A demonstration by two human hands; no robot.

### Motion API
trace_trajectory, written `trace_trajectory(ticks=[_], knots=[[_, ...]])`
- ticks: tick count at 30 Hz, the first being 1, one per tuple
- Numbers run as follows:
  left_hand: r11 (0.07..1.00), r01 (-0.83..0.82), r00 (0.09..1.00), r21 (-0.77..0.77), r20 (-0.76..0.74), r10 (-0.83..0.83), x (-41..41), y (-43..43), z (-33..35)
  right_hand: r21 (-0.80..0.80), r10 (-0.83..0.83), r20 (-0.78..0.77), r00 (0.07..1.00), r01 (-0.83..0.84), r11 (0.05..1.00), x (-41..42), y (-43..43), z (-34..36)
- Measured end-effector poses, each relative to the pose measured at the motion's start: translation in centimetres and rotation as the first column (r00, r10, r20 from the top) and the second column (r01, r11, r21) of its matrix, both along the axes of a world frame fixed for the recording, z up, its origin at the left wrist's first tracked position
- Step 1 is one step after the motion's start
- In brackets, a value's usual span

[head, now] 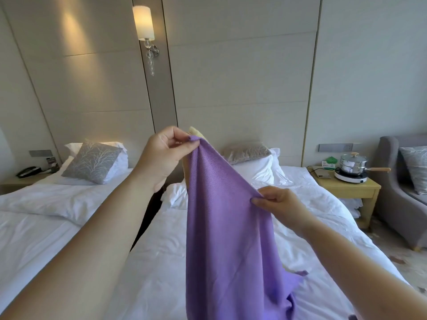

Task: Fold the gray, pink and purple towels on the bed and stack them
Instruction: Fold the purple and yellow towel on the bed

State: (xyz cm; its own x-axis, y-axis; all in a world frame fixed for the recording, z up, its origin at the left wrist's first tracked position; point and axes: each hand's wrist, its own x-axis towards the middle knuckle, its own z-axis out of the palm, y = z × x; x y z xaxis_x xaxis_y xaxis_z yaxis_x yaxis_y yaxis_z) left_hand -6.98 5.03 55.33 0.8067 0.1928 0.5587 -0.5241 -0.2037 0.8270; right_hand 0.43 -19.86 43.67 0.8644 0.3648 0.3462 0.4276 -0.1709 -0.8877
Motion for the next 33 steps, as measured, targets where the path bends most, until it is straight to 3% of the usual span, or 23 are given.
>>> trace_trajectory(ticks=[2,5,9,14,20,22,26,30,33], knots=[[0.996,-0.08,0.996,-0.035,-0.029,0.079,0.0,1.6,-0.3,0.169,-0.169,0.104,0.98,0.15,0.974,0.7,-0.9,2.3],[0.987,-0.149,0.988,-0.067,-0.061,0.145,0.2,2.7,-0.9,0.227,-0.196,0.258,0.946,0.138,0.964,0.9,-1.7,4.8],[0.979,-0.189,0.982,-0.081,-0.037,0.187,0.9,2.5,-0.7,-0.029,-0.086,0.331,0.94,0.102,0.994,-0.2,0.1,2.4],[0.979,-0.166,0.986,0.121,0.026,0.165,1.8,0.3,-0.3,-0.246,0.076,0.126,0.989,-0.043,0.968,-1.0,1.4,-0.9],[1.0,0.029,1.0,0.012,-0.002,-0.029,2.2,-1.1,0.1,-0.194,0.036,0.063,0.997,-0.023,0.981,-0.9,2.4,-1.3],[0.998,0.069,0.998,0.003,-0.012,-0.069,2.2,-1.5,0.4,-0.208,0.113,0.058,0.992,-0.099,0.973,-0.7,2.8,-1.2],[0.995,0.094,0.996,-0.03,0.008,-0.094,2.1,-1.7,1.0,-0.348,0.257,0.087,0.962,-0.212,0.913,-0.4,4.2,-2.2],[0.984,0.071,0.997,-0.161,-0.022,-0.076,2.1,-0.6,1.3,-0.395,0.198,0.101,0.975,-0.144,0.907,0.4,4.1,-4.1],[0.973,-0.043,0.996,-0.226,-0.08,0.025,2.5,1.3,1.0,-0.295,0.094,0.02,0.995,-0.084,0.952,0.9,2.6,-4.2]])
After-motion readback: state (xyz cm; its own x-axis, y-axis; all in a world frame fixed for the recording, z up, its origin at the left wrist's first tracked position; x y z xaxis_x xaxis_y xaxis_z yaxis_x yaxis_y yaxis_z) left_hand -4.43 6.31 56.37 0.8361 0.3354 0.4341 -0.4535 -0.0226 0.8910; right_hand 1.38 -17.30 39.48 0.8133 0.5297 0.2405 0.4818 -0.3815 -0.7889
